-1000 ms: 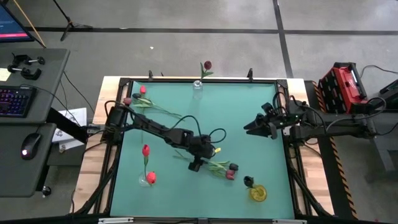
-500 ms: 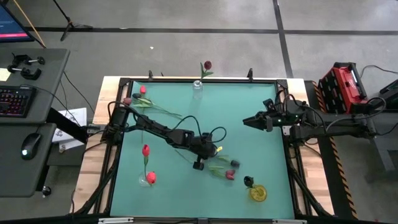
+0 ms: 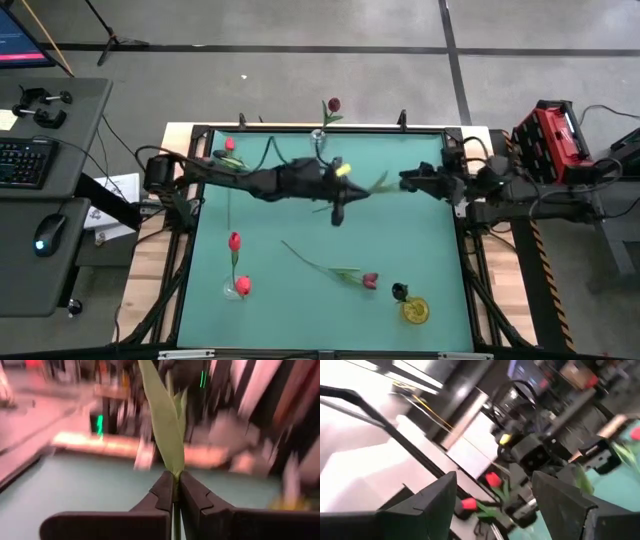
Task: Sort flowers into vase by color
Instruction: Put the bottom black flower into the yellow vase
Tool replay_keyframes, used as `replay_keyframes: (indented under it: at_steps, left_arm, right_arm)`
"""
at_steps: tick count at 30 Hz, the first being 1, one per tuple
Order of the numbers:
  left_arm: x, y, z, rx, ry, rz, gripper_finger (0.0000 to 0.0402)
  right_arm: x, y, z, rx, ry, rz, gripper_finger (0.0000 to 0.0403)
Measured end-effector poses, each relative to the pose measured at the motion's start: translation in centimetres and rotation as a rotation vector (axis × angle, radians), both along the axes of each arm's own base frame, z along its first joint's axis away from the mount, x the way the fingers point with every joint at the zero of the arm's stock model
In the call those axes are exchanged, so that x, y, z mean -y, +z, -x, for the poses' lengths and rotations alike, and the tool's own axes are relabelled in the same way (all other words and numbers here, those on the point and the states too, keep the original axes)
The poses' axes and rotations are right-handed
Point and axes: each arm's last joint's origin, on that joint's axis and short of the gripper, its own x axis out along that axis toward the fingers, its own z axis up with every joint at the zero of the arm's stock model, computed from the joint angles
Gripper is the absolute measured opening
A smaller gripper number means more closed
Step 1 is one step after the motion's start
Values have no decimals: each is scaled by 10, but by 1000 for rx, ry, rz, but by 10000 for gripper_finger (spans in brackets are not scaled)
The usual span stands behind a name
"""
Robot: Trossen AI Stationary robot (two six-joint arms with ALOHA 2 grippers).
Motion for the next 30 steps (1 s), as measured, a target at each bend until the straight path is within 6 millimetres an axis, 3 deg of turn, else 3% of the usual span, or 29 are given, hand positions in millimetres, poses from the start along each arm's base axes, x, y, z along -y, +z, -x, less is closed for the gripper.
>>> replay_keyframes:
  at_steps: [3,6,12,17,24,30]
  left_arm:
    - [8,8,-8,214,-1,115,1]
    - [21,-1,-17,343,28,213,1]
    - [51,-28,-44,442,34,363,0]
    - [69,-39,-67,459,4,405,0]
    - [56,-26,-67,493,0,399,0]
    - [34,13,-55,603,16,323,0]
  right_arm:
    - [-1,10,9,107,-10,43,248]
    - [-2,20,20,214,-29,94,248]
    - [-3,28,36,310,-67,157,248]
    - [-3,18,32,197,-25,108,248]
    - [-5,9,30,97,49,120,248]
    - [-2,3,30,23,-42,114,248]
